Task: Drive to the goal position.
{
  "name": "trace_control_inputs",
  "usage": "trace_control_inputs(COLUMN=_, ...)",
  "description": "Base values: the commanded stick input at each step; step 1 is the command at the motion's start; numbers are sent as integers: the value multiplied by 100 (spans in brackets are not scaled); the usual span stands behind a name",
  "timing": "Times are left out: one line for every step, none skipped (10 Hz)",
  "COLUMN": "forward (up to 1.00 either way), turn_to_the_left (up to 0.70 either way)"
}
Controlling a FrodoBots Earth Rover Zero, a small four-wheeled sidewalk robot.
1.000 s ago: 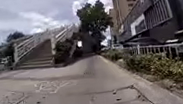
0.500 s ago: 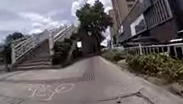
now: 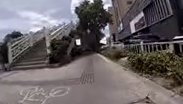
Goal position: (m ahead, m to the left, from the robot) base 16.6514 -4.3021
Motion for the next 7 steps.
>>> trace_control_inputs(forward=45, turn_to_the_left=0)
trace_control_inputs(forward=45, turn_to_the_left=0)
trace_control_inputs(forward=45, turn_to_the_left=0)
trace_control_inputs(forward=45, turn_to_the_left=0)
trace_control_inputs(forward=45, turn_to_the_left=0)
trace_control_inputs(forward=45, turn_to_the_left=0)
trace_control_inputs(forward=45, turn_to_the_left=0)
